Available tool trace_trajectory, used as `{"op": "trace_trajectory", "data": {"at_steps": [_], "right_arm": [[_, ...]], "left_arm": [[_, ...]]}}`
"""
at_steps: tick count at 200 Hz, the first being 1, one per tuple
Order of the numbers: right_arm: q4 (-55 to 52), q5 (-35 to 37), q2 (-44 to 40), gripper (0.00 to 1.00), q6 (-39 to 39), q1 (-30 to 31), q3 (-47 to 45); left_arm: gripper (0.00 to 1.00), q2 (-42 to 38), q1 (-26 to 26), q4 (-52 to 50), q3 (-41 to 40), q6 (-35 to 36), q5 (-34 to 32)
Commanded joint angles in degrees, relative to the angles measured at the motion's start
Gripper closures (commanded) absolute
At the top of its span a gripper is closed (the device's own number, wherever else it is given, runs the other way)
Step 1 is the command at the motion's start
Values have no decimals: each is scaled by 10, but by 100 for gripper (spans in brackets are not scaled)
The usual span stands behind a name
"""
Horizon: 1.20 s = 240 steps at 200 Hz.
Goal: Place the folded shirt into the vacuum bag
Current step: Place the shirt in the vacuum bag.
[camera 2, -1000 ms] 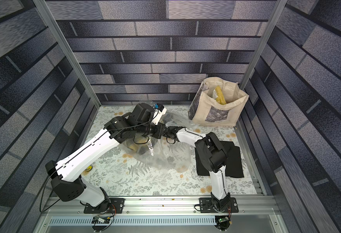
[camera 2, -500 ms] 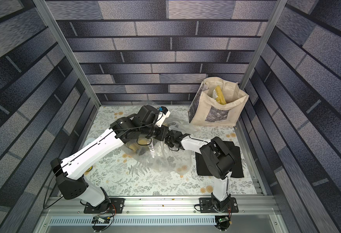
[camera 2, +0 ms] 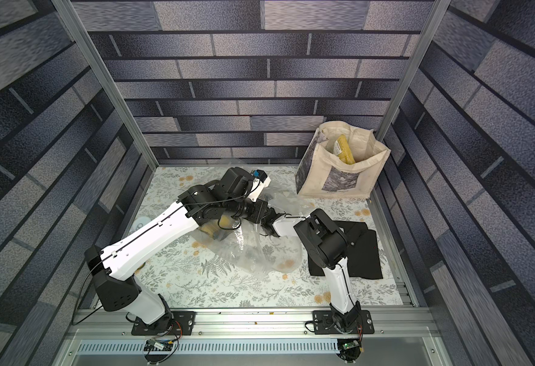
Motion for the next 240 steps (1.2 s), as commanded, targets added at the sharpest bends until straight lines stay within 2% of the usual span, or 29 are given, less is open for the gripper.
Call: {"op": "trace_trajectory", "data": {"at_steps": [1, 32, 42, 46, 58, 69, 80, 114, 164, 183, 215, 240], "right_arm": [[30, 28, 34, 90, 24, 0, 56], [49, 1, 68, 83, 50, 0, 54], [50, -3, 56, 73, 43, 0, 38], [47, -3, 48, 64, 37, 0, 30], [39, -6, 25, 48, 20, 1, 12], [28, -9, -1, 39, 8, 0, -9], [30, -12, -28, 35, 3, 1, -39], [24, -10, -106, 33, -4, 13, -138], [-72, 18, -164, 33, -72, 55, -192], [-129, 28, -212, 33, -106, 61, -197], [-305, 79, -314, 33, -186, 58, -166], [-386, 66, -374, 33, -227, 40, -162]], "left_arm": [[96, 0, -5, 0, 12, -8, 9], [96, -15, 11, -6, -6, -6, -4], [96, -25, 20, 0, -20, -9, -5], [96, -29, 25, 3, -26, -10, -5], [96, -38, 38, 11, -39, -13, -3], [96, -43, 47, 13, -46, -14, -4], [96, -48, 57, 19, -55, -14, -4], [96, -43, 79, 39, -70, -14, -2], [96, -13, 100, 64, -55, -15, -1], [96, -2, 105, 46, -50, 1, -20], [95, -10, 109, 57, -82, 0, -7], [94, -19, 108, 76, -110, -9, 3]]}}
